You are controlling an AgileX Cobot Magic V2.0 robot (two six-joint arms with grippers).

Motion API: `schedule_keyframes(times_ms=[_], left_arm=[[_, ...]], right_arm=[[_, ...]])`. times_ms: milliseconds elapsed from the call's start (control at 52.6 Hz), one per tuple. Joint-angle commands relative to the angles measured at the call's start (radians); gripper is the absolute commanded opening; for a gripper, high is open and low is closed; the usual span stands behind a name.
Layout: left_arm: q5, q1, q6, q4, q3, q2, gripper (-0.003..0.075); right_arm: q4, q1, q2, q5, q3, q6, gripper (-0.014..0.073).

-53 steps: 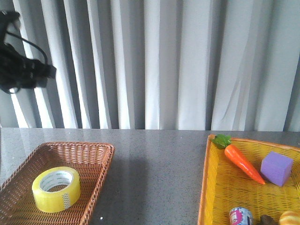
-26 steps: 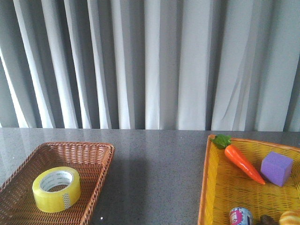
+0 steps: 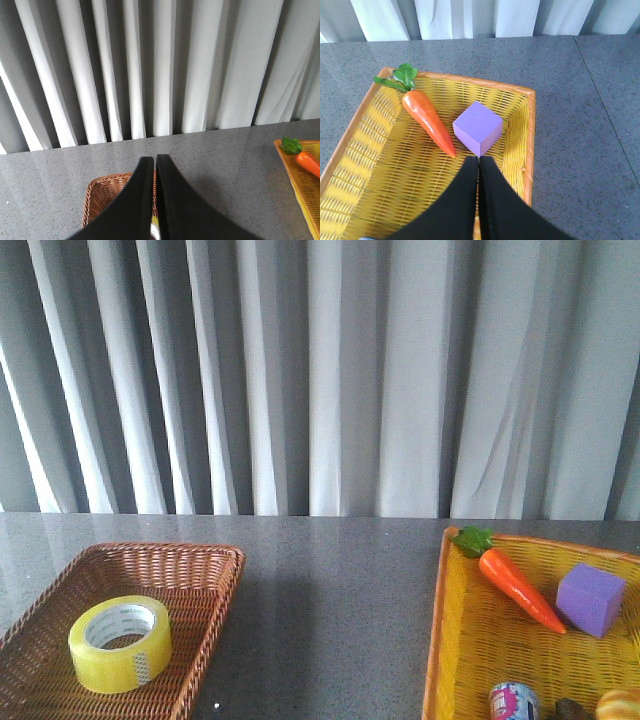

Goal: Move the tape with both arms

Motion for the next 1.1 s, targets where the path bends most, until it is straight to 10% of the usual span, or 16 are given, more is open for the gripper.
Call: schedule_keyframes(times_ms=[0, 494, 894, 1084], left_arm=[[-0.067, -0.009, -0.009, -0.012, -0.016, -0.010, -0.0007], [-0.171, -0.009, 0.002, 0.021, 0.199, -0.101, -0.0007], [-1.045, -0.009, 0.000, 0.041, 1.361, -0.683, -0.0007], [-1.227, -0.008, -0.007, 0.039, 1.770, -0.915, -0.0007]], right_arm=[[-0.005, -0.007, -0.030, -0.057, -0.024, -0.011, -0.0008], [-0.005, -0.007, -0.030, -0.057, -0.024, -0.011, -0.0008], [-0.005, -0.007, -0.030, -0.057, -0.024, -0.011, -0.0008], [-0.005, -0.007, -0.030, -0.057, -0.024, -0.011, -0.0008]])
